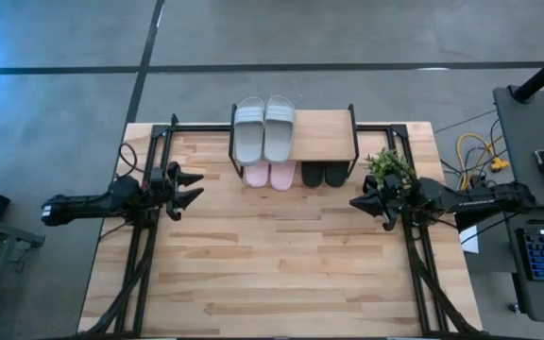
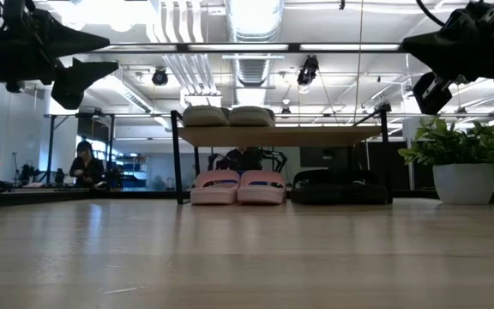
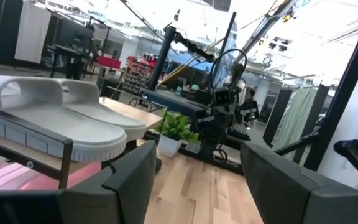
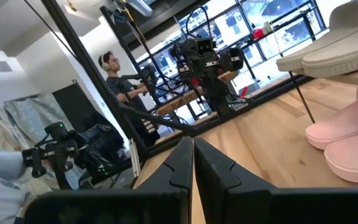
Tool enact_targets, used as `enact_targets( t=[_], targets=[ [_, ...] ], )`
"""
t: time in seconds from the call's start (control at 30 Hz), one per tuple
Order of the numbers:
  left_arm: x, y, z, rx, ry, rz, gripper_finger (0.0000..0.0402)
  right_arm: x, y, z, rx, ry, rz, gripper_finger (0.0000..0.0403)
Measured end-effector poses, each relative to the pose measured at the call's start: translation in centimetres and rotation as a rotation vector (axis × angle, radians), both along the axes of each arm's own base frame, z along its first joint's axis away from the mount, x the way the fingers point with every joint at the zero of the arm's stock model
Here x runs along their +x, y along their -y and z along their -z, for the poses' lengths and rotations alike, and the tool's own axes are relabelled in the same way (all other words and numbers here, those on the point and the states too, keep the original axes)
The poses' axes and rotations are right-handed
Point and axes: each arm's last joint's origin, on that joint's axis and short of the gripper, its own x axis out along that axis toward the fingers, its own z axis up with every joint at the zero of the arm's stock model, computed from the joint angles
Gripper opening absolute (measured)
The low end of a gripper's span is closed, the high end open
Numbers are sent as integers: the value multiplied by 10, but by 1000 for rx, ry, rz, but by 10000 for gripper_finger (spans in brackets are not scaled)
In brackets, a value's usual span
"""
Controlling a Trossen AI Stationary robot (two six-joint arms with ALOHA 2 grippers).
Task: Pick and place slides into the shelf
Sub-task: Return to Home Position
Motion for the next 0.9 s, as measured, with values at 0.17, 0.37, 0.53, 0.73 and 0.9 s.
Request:
enact_targets(
  t=[0.17,0.37,0.53,0.73,0.9],
  targets=[
    [0,0,1,0,-6,1,221,0,0,0,0,-1,0,9],
    [0,0,1,0,-7,1,221,0,0,0,1,0,0,9],
    [0,0,0,0,-5,1,221,-1,1,-1,1,14,5,9],
    [0,0,1,0,-7,1,221,-5,2,-6,3,65,17,9],
    [0,0,0,0,2,1,221,-12,3,-12,3,138,28,9]
  ],
)
